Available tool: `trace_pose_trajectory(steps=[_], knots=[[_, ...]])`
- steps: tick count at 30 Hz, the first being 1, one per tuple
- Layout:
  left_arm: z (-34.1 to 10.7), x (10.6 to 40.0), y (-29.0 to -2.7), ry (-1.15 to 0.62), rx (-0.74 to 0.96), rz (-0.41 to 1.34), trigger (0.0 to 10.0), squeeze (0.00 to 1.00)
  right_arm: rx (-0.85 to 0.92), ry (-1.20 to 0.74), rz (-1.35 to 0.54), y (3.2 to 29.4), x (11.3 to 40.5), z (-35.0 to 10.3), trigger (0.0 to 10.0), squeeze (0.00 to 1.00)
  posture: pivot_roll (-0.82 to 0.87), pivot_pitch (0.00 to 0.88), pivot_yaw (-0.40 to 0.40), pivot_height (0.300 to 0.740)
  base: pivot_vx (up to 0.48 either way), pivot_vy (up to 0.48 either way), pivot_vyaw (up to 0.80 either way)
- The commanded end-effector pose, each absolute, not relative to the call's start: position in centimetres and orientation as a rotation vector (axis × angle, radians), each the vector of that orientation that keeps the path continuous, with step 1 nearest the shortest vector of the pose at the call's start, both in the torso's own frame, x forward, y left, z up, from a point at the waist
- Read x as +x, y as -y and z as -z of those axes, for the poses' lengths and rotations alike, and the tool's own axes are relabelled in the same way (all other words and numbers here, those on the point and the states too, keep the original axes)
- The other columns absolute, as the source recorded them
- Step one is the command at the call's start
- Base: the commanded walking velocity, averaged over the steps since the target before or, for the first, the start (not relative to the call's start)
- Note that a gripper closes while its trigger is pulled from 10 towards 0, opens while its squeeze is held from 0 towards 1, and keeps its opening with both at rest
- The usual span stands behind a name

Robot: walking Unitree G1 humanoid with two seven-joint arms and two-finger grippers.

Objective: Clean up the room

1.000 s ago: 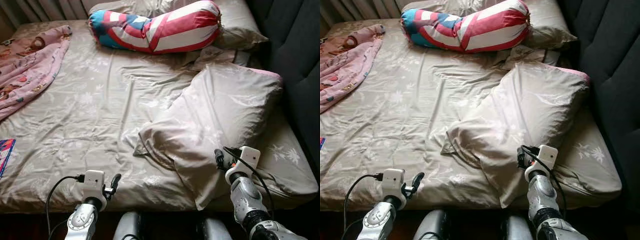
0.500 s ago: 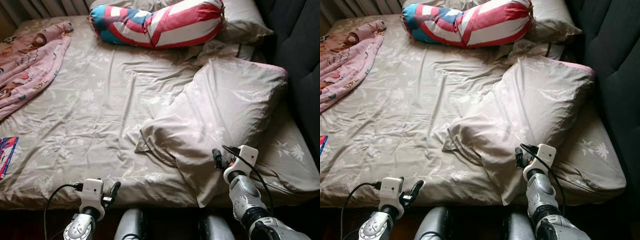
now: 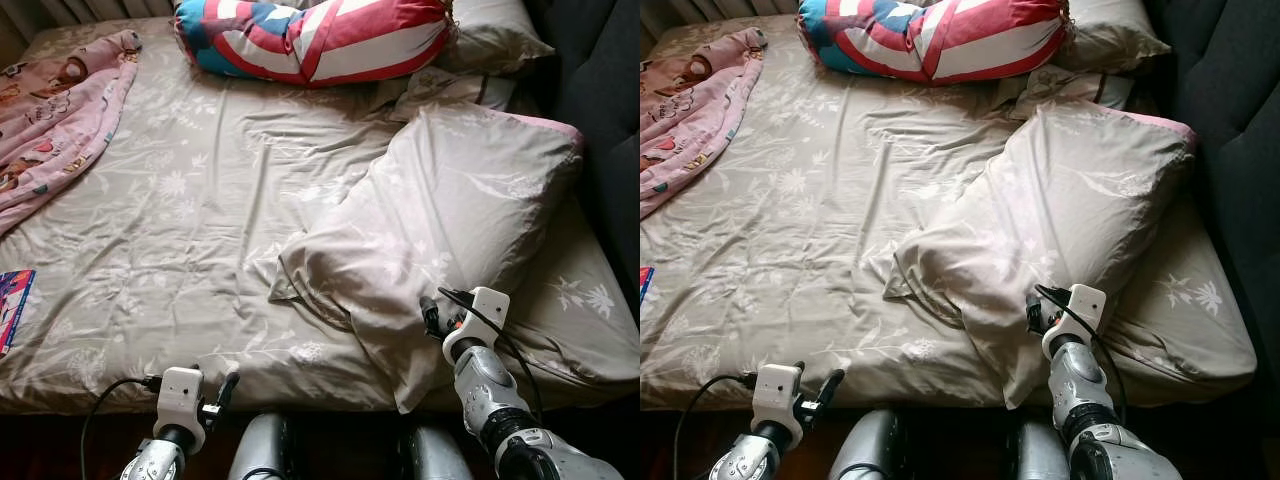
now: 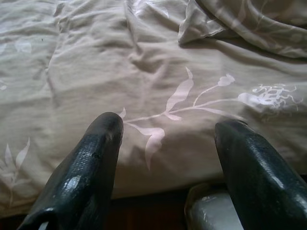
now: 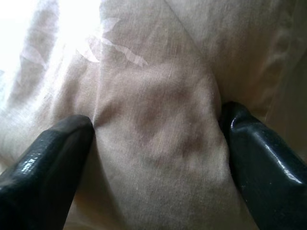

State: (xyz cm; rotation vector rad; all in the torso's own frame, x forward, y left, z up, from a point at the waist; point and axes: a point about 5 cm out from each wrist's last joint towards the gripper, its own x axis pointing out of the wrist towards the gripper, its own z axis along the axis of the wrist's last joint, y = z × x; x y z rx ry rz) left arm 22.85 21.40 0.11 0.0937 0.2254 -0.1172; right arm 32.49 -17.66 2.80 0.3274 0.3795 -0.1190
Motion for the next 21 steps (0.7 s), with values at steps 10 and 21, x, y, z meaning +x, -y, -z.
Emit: trace_pose_trajectory(steps=[10, 21], knots=[[0.71, 20.97, -21.76, -0.294, 0.101, 0.12, 10.0, 0.0, 0.338, -0.538, 0.088, 15.59, 29.71, 0.6, 0.0, 0.0, 0.16, 0.34, 0.128, 0.65, 0.0, 0.0, 0.0], [0.69, 20.92, -21.35, -0.307, 0.096, 0.119, 10.0, 0.0, 0.329, -0.529, 0.075, 15.34, 29.63, 0.64, 0.0, 0.0, 0.16, 0.334, 0.12, 0.65, 0.0, 0.0, 0.0]])
